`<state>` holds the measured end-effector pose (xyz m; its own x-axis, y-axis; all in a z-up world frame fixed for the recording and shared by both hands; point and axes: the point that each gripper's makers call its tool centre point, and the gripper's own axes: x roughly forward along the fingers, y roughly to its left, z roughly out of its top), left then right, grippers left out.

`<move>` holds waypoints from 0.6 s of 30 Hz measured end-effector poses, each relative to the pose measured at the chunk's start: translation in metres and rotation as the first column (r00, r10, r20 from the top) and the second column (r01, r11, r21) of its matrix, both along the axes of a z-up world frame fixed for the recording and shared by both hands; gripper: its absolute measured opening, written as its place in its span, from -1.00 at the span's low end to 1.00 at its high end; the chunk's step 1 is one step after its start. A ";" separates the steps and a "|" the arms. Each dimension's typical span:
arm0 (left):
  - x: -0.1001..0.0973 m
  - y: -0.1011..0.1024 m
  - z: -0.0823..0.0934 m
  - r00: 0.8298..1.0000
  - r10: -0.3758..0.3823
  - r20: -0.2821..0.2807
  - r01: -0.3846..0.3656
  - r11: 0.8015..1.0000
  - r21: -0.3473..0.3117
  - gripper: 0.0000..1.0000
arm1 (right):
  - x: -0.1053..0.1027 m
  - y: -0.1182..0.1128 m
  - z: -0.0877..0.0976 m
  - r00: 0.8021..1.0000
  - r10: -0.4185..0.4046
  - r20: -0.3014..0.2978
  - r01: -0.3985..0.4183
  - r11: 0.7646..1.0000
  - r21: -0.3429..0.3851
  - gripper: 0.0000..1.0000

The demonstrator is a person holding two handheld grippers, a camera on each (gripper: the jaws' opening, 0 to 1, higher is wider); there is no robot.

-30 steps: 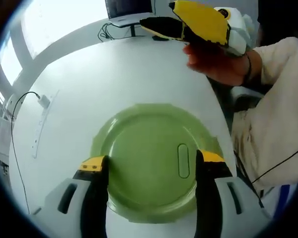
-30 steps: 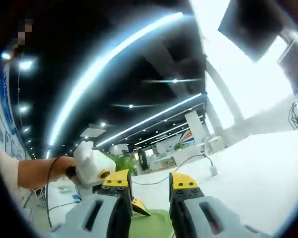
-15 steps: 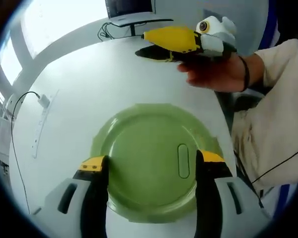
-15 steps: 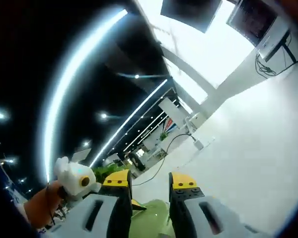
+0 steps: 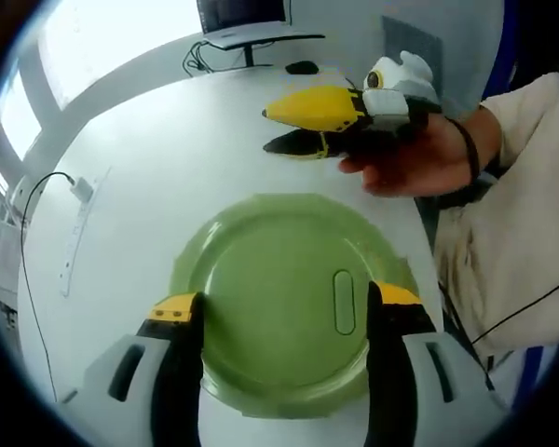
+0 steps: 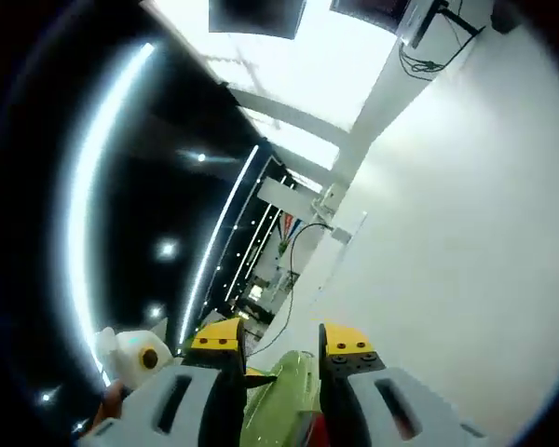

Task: Open container latches remove lid place lid upside down on tabletop take tomato from container place on tabletop

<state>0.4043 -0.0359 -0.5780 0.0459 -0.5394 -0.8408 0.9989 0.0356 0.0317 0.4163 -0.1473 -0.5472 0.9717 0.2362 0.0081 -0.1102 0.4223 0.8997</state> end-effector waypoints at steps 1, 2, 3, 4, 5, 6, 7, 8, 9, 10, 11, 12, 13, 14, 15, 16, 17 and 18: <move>0.000 0.000 0.000 1.000 0.001 0.000 -0.001 1.000 -0.001 0.27 | 0.000 0.000 -0.003 1.000 -0.003 -0.016 0.003 1.000 0.030 -0.49; 0.000 0.000 0.000 1.000 0.001 0.000 -0.001 1.000 -0.002 0.27 | 0.000 0.001 -0.008 0.999 -0.004 -0.037 0.007 0.998 0.061 -0.49; 0.000 0.000 0.000 1.000 0.001 0.000 -0.001 1.000 -0.003 0.27 | 0.000 0.001 -0.012 0.998 -0.006 -0.054 0.011 0.997 0.080 -0.49; 0.000 0.000 0.000 1.000 0.001 0.000 -0.001 1.000 -0.004 0.27 | 0.000 0.000 -0.015 0.998 -0.012 -0.062 0.017 0.996 0.085 -0.49; 0.000 0.000 0.000 1.000 0.002 0.000 -0.002 1.000 -0.004 0.27 | 0.000 0.001 -0.019 0.997 -0.010 -0.078 0.018 0.995 0.103 -0.49; 0.000 0.000 0.000 1.000 0.002 0.000 -0.002 1.000 -0.004 0.27 | -0.001 0.002 -0.023 0.995 -0.011 -0.103 0.025 0.990 0.137 -0.49; 0.000 0.000 0.000 1.000 0.002 0.000 -0.002 1.000 -0.004 0.27 | -0.001 0.002 -0.025 0.993 -0.011 -0.116 0.030 0.986 0.162 -0.49; -0.001 0.000 0.000 1.000 0.002 0.000 -0.002 1.000 -0.004 0.27 | 0.000 0.000 -0.027 0.993 -0.017 -0.113 0.035 0.986 0.162 -0.49; -0.001 0.000 0.000 1.000 0.003 0.000 -0.003 1.000 -0.005 0.27 | 0.000 0.000 -0.028 0.993 -0.020 -0.119 0.040 0.985 0.169 -0.49; -0.001 0.000 0.000 1.000 0.003 0.000 -0.003 1.000 -0.007 0.27 | 0.000 0.001 -0.030 0.991 -0.017 -0.130 0.040 0.983 0.178 -0.49; -0.001 0.000 0.000 1.000 0.003 0.000 -0.003 1.000 -0.008 0.27 | 0.000 0.001 -0.032 0.990 -0.016 -0.139 0.043 0.981 0.191 -0.49; -0.001 0.000 0.000 1.000 0.004 0.000 -0.004 1.000 -0.009 0.27 | 0.000 0.001 -0.033 0.990 -0.016 -0.142 0.044 0.980 0.195 -0.49; -0.001 0.000 0.000 1.000 0.004 0.000 -0.004 1.000 -0.011 0.27 | 0.000 0.003 -0.034 0.989 -0.012 -0.146 0.042 0.979 0.200 -0.49; -0.001 0.000 0.000 1.000 0.004 0.000 -0.004 1.000 -0.012 0.27 | 0.000 0.004 -0.035 0.988 -0.009 -0.153 0.041 0.978 0.206 -0.49; -0.002 -0.001 0.000 1.000 0.005 0.000 -0.005 1.000 -0.012 0.27 | 0.000 0.004 -0.036 0.988 -0.009 -0.156 0.043 0.976 0.213 -0.49; -0.002 -0.001 0.000 1.000 0.005 0.000 -0.005 1.000 -0.013 0.27 | 0.000 0.007 -0.038 0.987 -0.004 -0.160 0.039 0.976 0.215 -0.49; -0.002 -0.001 0.000 1.000 0.005 0.000 -0.005 1.000 -0.013 0.27 | -0.001 0.008 -0.039 0.986 0.000 -0.165 0.036 0.976 0.214 -0.49; -0.002 -0.001 0.000 1.000 0.005 0.001 -0.005 1.000 -0.013 0.27 | -0.001 0.009 -0.041 0.986 -0.002 -0.169 0.038 0.977 0.211 -0.49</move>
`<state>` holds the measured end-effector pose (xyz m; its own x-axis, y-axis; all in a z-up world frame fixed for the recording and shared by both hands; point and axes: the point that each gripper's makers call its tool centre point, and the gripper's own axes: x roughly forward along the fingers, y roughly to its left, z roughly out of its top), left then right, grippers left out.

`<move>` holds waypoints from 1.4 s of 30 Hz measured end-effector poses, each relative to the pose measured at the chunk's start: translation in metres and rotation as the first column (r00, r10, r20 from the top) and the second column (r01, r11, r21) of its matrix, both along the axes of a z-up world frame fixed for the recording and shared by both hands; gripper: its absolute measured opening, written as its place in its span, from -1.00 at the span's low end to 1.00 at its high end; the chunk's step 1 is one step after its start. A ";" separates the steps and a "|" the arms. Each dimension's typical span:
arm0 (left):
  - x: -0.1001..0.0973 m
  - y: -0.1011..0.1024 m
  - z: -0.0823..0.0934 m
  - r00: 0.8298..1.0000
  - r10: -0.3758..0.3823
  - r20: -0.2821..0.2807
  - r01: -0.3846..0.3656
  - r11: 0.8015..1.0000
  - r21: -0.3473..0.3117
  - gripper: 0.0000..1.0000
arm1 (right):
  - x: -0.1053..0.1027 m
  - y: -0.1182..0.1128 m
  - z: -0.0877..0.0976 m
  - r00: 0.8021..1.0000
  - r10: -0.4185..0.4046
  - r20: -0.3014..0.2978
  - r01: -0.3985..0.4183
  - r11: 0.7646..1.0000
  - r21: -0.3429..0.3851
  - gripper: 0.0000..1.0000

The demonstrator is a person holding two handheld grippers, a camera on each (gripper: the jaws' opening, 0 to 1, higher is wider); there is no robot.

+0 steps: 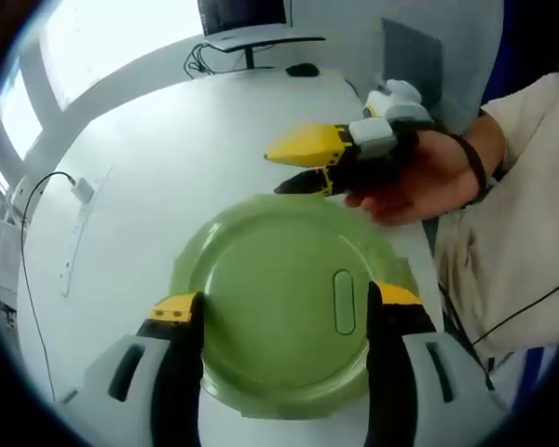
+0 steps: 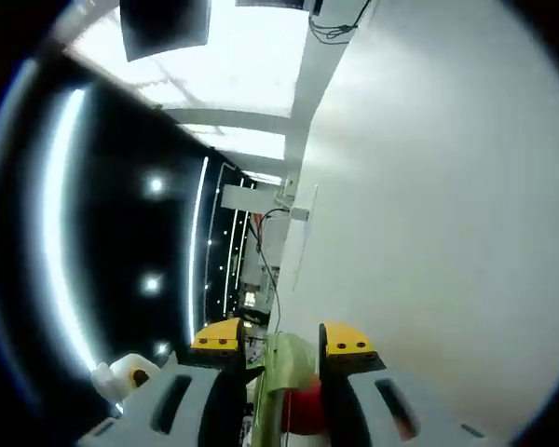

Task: Open container latches remove lid place lid upside down on tabletop take tomato from container place on tabletop

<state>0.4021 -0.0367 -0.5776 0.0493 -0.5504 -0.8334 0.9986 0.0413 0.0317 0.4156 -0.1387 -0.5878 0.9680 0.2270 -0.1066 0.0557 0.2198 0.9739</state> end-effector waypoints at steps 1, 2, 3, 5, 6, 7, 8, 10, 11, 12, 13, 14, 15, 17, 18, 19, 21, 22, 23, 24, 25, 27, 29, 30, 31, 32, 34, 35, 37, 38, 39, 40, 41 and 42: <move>0.000 0.000 0.000 1.000 0.000 0.000 0.000 1.000 0.000 0.27 | 0.000 0.002 -0.002 1.000 0.007 -0.004 -0.007 1.000 -0.008 -0.49; 0.000 0.000 0.000 1.000 -0.001 0.000 0.001 1.000 0.000 0.27 | -0.001 0.004 -0.004 1.000 0.012 -0.010 -0.012 1.000 -0.007 -0.49; 0.000 0.000 0.000 1.000 -0.001 0.001 0.001 1.000 0.001 0.27 | -0.001 0.004 -0.005 1.000 0.012 -0.014 -0.012 1.000 0.000 -0.49; -0.001 -0.001 0.000 1.000 -0.002 0.001 0.002 1.000 0.002 0.27 | -0.001 0.006 -0.006 1.000 0.012 -0.021 -0.012 1.000 0.009 -0.49; -0.001 -0.001 0.000 1.000 -0.002 0.001 0.002 1.000 0.002 0.27 | -0.001 0.007 -0.006 1.000 0.011 -0.023 -0.011 1.000 0.018 -0.49; -0.001 -0.001 0.000 1.000 -0.003 0.001 0.003 1.000 0.002 0.27 | -0.001 0.009 -0.007 1.000 0.014 -0.024 -0.014 1.000 0.021 -0.49; -0.001 -0.001 0.000 1.000 -0.002 0.001 0.002 1.000 0.002 0.27 | -0.001 0.012 -0.008 0.999 0.022 -0.029 -0.021 1.000 0.017 -0.49; -0.001 -0.001 0.000 1.000 -0.002 0.001 0.002 1.000 -0.001 0.27 | -0.001 0.013 -0.009 0.999 0.020 -0.035 -0.019 1.000 0.021 -0.49; -0.001 -0.001 0.000 1.000 -0.002 0.001 0.002 1.000 -0.001 0.27 | -0.001 0.014 -0.010 0.999 0.021 -0.038 -0.020 1.000 0.023 -0.49; -0.001 -0.001 0.001 1.000 -0.002 0.001 0.002 1.000 -0.001 0.27 | -0.001 0.015 -0.011 0.999 0.020 -0.041 -0.019 0.999 0.029 -0.49; -0.001 -0.001 0.001 1.000 -0.002 0.001 0.002 1.000 0.000 0.27 | -0.001 0.017 -0.012 0.999 0.020 -0.044 -0.018 0.999 0.032 -0.49; -0.001 -0.001 0.001 1.000 -0.002 0.001 0.002 1.000 0.000 0.27 | -0.001 0.018 -0.014 0.999 0.021 -0.049 -0.019 0.999 0.033 -0.49; -0.002 -0.001 0.001 1.000 -0.002 0.001 0.002 1.000 0.001 0.27 | -0.002 0.019 -0.015 0.998 0.022 -0.053 -0.020 0.999 0.036 -0.49; -0.002 -0.001 0.001 1.000 -0.003 0.001 0.003 1.000 0.003 0.27 | -0.002 0.019 -0.016 0.998 0.015 -0.055 -0.012 0.998 0.058 -0.47; -0.002 -0.001 0.001 1.000 -0.003 0.001 0.003 1.000 0.004 0.27 | -0.001 0.019 -0.016 0.998 0.016 -0.054 -0.013 0.998 0.062 -0.47; -0.002 -0.001 0.001 1.000 -0.003 0.001 0.003 1.000 0.005 0.27 | -0.001 0.019 -0.016 0.998 0.015 -0.053 -0.012 0.998 0.062 -0.47; -0.002 -0.001 0.001 1.000 -0.002 0.001 0.002 1.000 0.003 0.27 | 0.000 0.019 -0.015 0.998 0.014 -0.054 -0.011 0.998 0.070 -0.48; -0.002 -0.001 0.001 1.000 -0.002 0.001 0.002 1.000 0.001 0.27 | 0.000 0.020 -0.015 0.998 0.015 -0.054 -0.011 0.997 0.077 -0.48; -0.002 -0.001 0.001 1.000 -0.002 0.001 0.002 1.000 0.000 0.27 | 0.000 0.021 -0.015 0.998 0.014 -0.054 -0.010 0.997 0.078 -0.48; -0.003 -0.001 0.001 1.000 -0.002 0.001 0.002 1.000 -0.002 0.27 | 0.000 0.021 -0.015 0.998 0.015 -0.055 -0.010 0.997 0.082 -0.48; -0.002 0.000 0.001 1.000 -0.002 0.001 0.002 1.000 -0.003 0.27 | 0.000 0.022 -0.015 0.998 0.015 -0.054 -0.011 0.996 0.085 -0.48; -0.003 0.000 0.001 1.000 -0.002 0.001 0.002 1.000 -0.005 0.27 | 0.001 0.025 -0.015 0.998 0.019 -0.058 -0.014 0.996 0.093 -0.48; -0.002 0.000 0.001 1.000 -0.002 0.001 0.002 1.000 -0.005 0.27 | 0.002 0.025 -0.016 0.998 0.001 -0.064 0.005 0.995 0.099 -0.48; -0.002 0.000 0.001 1.000 -0.002 0.001 0.002 1.000 -0.004 0.27 | 0.000 0.026 -0.015 0.998 0.008 -0.064 -0.001 0.995 0.101 -0.48; -0.002 0.000 0.001 1.000 -0.002 0.001 0.002 1.000 -0.003 0.27 | 0.000 0.025 -0.015 0.998 0.007 -0.065 0.000 0.994 0.108 -0.49; -0.002 0.000 0.001 1.000 -0.003 0.001 0.003 1.000 -0.002 0.27 | 0.001 0.024 -0.015 0.998 0.007 -0.065 0.001 0.994 0.114 -0.50; -0.003 -0.001 0.001 1.000 -0.003 0.002 0.003 1.000 -0.003 0.27 | 0.000 0.024 -0.013 0.998 0.005 -0.066 0.003 0.993 0.120 -0.53; -0.002 0.000 0.001 1.000 -0.003 0.001 0.003 1.000 -0.004 0.27 | 0.000 0.023 -0.012 0.998 0.004 -0.066 0.004 0.993 0.122 -0.58; -0.001 0.000 0.001 1.000 -0.003 0.001 0.003 1.000 -0.006 0.27 | 0.001 0.021 -0.008 0.998 0.003 -0.060 0.004 0.993 0.121 -0.66; -0.001 0.000 0.000 1.000 -0.003 0.001 0.003 1.000 -0.006 0.27 | 0.001 0.022 -0.009 0.998 0.012 -0.070 -0.004 0.993 0.118 -0.66; -0.002 -0.001 0.000 1.000 -0.003 0.002 0.003 1.000 -0.007 0.27 | 0.001 0.022 -0.010 0.997 0.012 -0.071 -0.003 0.992 0.125 -0.67; -0.002 -0.001 0.000 1.000 -0.004 0.002 0.004 1.000 -0.007 0.27 | 0.002 0.023 -0.010 0.997 0.013 -0.071 -0.004 0.992 0.127 -0.67; -0.001 -0.001 0.000 1.000 -0.005 0.002 0.005 1.000 -0.007 0.27 | 0.001 0.023 -0.010 0.997 0.016 -0.070 -0.006 0.992 0.130 -0.68; -0.001 -0.001 0.000 1.000 -0.007 0.002 0.007 1.000 -0.007 0.27 | 0.002 0.023 -0.011 0.997 0.020 -0.071 -0.010 0.991 0.135 -0.68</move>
<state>0.4011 -0.0376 -0.5773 0.0468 -0.5566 -0.8295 0.9988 0.0348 0.0330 0.4177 -0.1161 -0.5984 0.9553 0.2583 -0.1437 0.1247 0.0886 0.9882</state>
